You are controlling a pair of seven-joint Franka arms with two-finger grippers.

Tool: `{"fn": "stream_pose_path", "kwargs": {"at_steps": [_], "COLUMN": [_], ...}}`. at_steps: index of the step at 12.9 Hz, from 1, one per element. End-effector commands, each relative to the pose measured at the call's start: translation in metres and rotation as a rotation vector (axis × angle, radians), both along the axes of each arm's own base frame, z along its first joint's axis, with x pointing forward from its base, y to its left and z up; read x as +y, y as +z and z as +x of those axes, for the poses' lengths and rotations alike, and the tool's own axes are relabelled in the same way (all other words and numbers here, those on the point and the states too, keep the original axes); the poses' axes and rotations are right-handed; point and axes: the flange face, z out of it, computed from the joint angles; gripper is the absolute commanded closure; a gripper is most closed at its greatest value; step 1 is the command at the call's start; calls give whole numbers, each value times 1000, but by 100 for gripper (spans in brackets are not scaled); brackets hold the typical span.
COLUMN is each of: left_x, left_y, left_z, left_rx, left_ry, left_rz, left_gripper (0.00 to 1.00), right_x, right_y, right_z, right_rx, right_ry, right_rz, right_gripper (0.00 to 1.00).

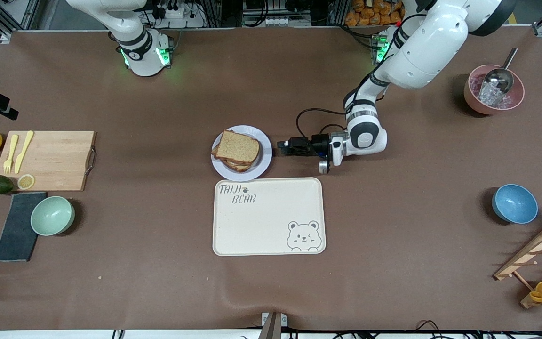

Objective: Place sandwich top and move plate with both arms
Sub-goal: 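Withdraw the right gripper while the left gripper reaches the plate rim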

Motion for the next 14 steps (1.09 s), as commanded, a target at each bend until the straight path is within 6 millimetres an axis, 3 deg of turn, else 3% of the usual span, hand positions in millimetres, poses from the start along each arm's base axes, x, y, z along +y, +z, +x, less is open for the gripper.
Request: {"fn": "stream_pose_path", "kwargs": {"at_steps": [1,7,8,14], "left_x": [-18,-30,-38,-39], "left_y": [-10,-13,-14,-16], "left_z": [12,27,21,16], "left_rx": [-35,-78,-79,-77], "left_ry": [6,15,-3,-13], "left_rz": [-4,84,83,90], "left_gripper": [10,19,22,38], "right_x": [3,10,9,-5], "right_y": [1,0,0,-1], "right_z": [-1,-1,-1,0], "right_rx": [2,16,13,-4], "right_ry": [19,129,145,125], "right_rz": [7,-27,-27,-22], "right_gripper": [0,0,0,0]}}
